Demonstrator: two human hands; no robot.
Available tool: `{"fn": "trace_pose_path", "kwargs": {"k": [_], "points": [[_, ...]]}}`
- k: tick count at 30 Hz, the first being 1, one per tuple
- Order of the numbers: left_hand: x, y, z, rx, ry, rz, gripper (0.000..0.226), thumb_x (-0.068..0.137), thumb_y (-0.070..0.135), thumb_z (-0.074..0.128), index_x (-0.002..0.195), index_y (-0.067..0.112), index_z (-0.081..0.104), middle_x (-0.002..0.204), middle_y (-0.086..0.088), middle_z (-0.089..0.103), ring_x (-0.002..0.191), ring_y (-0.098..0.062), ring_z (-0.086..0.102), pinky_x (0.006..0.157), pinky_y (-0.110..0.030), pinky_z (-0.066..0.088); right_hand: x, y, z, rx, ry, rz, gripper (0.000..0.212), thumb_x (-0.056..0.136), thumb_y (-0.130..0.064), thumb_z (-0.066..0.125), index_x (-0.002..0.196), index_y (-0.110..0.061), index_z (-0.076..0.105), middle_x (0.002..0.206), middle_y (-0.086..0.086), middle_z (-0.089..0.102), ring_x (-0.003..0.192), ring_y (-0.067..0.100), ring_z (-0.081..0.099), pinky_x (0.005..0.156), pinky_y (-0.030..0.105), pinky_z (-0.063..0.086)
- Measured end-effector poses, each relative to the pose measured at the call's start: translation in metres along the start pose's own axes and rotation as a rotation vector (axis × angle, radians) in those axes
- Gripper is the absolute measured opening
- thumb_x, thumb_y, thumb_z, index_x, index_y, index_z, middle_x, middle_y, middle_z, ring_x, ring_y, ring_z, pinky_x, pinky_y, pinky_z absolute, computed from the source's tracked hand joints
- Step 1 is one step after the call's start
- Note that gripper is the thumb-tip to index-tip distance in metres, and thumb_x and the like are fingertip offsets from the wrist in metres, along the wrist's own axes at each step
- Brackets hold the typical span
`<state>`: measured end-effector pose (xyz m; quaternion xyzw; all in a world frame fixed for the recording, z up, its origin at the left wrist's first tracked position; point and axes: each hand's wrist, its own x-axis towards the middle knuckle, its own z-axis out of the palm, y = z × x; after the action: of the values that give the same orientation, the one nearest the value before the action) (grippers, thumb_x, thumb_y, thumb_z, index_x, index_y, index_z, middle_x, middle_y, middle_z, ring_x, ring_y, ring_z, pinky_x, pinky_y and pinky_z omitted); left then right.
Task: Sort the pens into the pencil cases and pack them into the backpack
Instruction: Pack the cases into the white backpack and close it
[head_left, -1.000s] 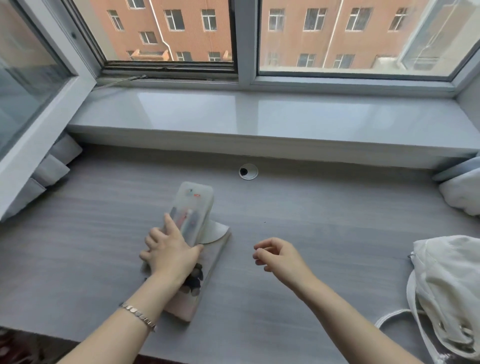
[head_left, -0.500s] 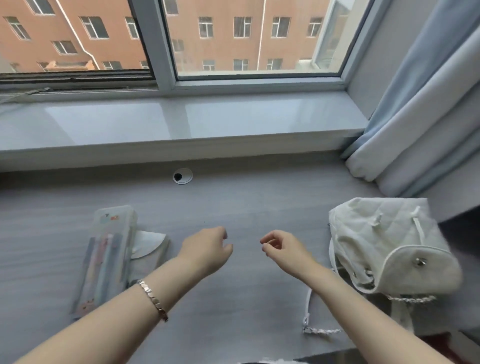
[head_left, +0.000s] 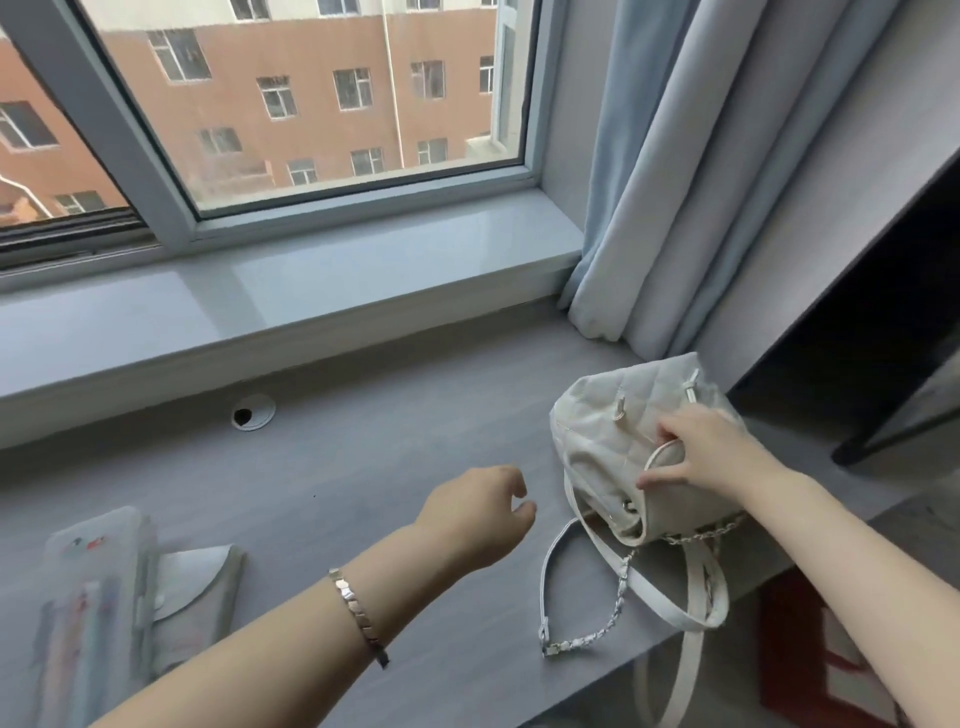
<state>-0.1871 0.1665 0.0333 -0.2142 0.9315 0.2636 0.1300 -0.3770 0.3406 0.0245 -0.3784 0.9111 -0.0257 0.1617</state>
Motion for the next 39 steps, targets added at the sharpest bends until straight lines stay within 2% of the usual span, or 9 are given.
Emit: {"fn": "trace_pose_path", "kwargs": {"k": [4,8,13,20,26,28,31,34,39], "points": [[-0.007,-0.008,0.000,-0.096,0.000,-0.036,0.029,0.091,0.033,0.043,0.113,0.020,0.057,0.107,0.000,0.067,0.098,-0.021,0.060,0.075,-0.028,0.043,-0.004,-0.009,-0.003,0.060,0.069,0.001,0.052,0.059,-0.049,0.079,0.054,-0.026,0.032,0.061,-0.013,0.039,0.080,0.018,0.039,0.064,0.028,0.016],[-0.025,-0.015,-0.012,-0.187,0.172,0.106,0.031,0.090,0.026,0.048,0.121,0.022,0.051,0.108,0.005,0.060,0.095,-0.014,0.059,0.082,-0.026,0.046,-0.003,-0.039,-0.016,0.186,0.118,-0.088,0.054,0.055,-0.044,0.083,0.048,-0.025,0.033,0.051,-0.010,0.040,0.064,0.018,0.042,0.055,0.022,0.028],[-0.053,-0.024,-0.040,-0.406,0.308,0.251,0.030,0.081,0.028,0.063,0.110,0.029,0.055,0.088,0.017,0.049,0.073,-0.001,0.057,0.076,-0.028,0.051,0.004,-0.122,-0.039,0.465,0.216,-0.226,0.056,0.060,-0.037,0.081,0.046,-0.019,0.030,0.044,-0.005,0.031,0.049,0.008,0.032,0.051,0.023,0.025],[-0.091,-0.091,-0.073,-0.518,0.453,-0.086,0.017,0.076,0.041,0.067,0.065,0.042,0.053,0.045,0.013,0.044,0.048,-0.002,0.043,0.048,-0.015,0.032,0.029,-0.243,-0.029,0.710,0.010,-0.478,0.043,0.072,-0.036,0.074,0.054,-0.015,0.042,0.049,-0.007,0.034,0.046,0.006,0.030,0.050,0.024,0.025],[-0.094,-0.144,-0.038,-0.655,0.438,-0.441,0.035,0.064,0.046,0.053,0.051,0.018,0.037,0.052,0.004,0.038,0.054,-0.016,0.036,0.054,-0.029,0.027,0.042,-0.302,0.030,0.624,-0.106,-0.528,0.039,0.074,-0.039,0.072,0.055,-0.021,0.043,0.054,-0.008,0.044,0.054,0.008,0.037,0.056,0.026,0.030],[-0.092,-0.155,-0.020,-0.695,0.363,-0.524,0.035,0.062,0.044,0.052,0.049,0.018,0.033,0.052,0.002,0.034,0.054,-0.017,0.033,0.055,-0.031,0.025,0.039,-0.297,0.054,0.523,-0.038,-0.593,0.026,0.078,-0.037,0.069,0.065,-0.020,0.053,0.065,-0.003,0.056,0.063,0.011,0.047,0.062,0.025,0.036],[-0.088,-0.166,0.000,-0.831,0.332,-0.623,0.033,0.061,0.039,0.062,0.049,0.017,0.040,0.053,0.001,0.042,0.055,-0.017,0.039,0.058,-0.029,0.028,0.020,-0.268,0.090,0.390,0.245,-0.631,0.025,0.076,-0.041,0.060,0.080,-0.016,0.060,0.080,0.003,0.065,0.078,0.021,0.058,0.074,0.029,0.040],[-0.081,-0.171,0.006,-0.835,0.322,-0.680,0.035,0.072,0.035,0.066,0.051,0.017,0.046,0.059,-0.001,0.050,0.067,-0.022,0.048,0.065,-0.029,0.034,0.000,-0.241,0.115,0.480,0.472,-0.543,0.026,0.076,-0.039,0.059,0.080,-0.015,0.064,0.102,0.005,0.069,0.100,0.016,0.056,0.089,0.028,0.042],[-0.077,-0.175,0.006,-0.755,0.271,-0.716,0.035,0.080,0.031,0.064,0.054,0.017,0.047,0.067,-0.003,0.056,0.076,-0.026,0.055,0.070,-0.032,0.040,-0.008,-0.247,0.125,0.576,0.555,-0.361,0.021,0.066,-0.038,0.069,0.071,-0.018,0.069,0.109,0.006,0.069,0.106,0.018,0.060,0.092,0.029,0.040]]}}
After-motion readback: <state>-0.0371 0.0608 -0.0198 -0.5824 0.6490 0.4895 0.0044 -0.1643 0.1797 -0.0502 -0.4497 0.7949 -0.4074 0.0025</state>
